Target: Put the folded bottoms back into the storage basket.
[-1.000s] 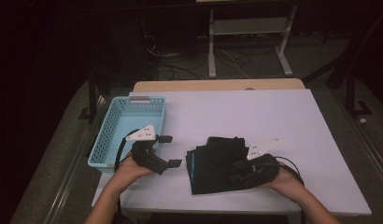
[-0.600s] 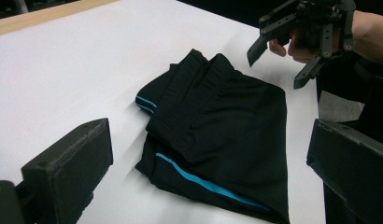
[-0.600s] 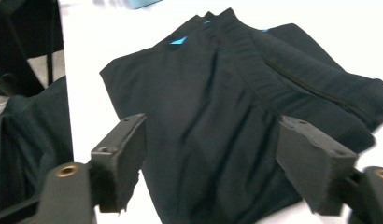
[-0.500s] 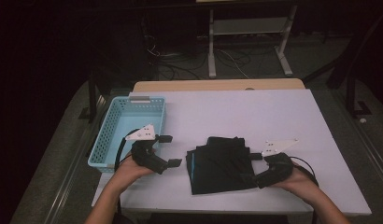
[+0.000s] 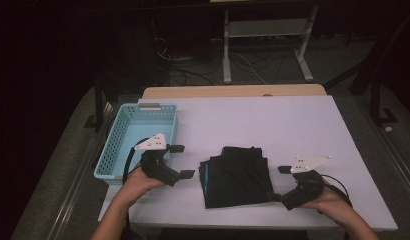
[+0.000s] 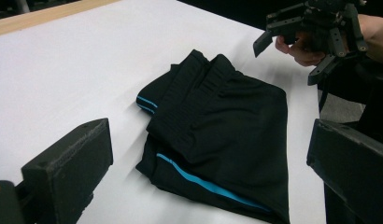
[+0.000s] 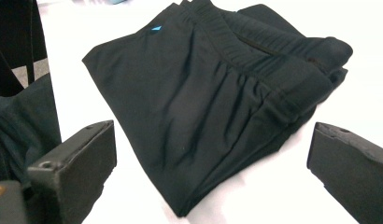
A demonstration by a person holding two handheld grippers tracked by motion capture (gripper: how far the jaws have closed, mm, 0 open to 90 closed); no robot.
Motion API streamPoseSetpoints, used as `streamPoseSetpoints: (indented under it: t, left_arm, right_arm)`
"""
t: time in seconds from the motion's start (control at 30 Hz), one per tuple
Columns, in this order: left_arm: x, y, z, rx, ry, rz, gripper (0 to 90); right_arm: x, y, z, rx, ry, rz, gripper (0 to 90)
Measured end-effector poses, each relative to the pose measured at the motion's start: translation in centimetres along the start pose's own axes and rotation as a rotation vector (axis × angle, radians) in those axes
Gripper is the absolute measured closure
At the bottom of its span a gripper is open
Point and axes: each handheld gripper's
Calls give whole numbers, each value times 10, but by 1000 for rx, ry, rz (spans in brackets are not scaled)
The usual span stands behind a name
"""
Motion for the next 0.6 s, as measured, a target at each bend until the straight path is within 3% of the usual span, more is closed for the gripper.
streamPoseSetpoints:
  t: [0.2, 0.6]
  left_arm:
    - [1, -1, -1, -2, -1, -17, 1]
    - [2, 3, -6, 14, -10, -64, 1]
  right_arm:
    - [3, 2, 1, 13, 3, 24, 15]
    - [6, -5, 4, -4, 2, -2, 15]
Point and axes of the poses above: each handheld gripper's, and its own axes: y roughly backward along the jaws, z roughly out of its underside, x roughly to its right, and after that the axes turned 12 degrees about -y, right-handed
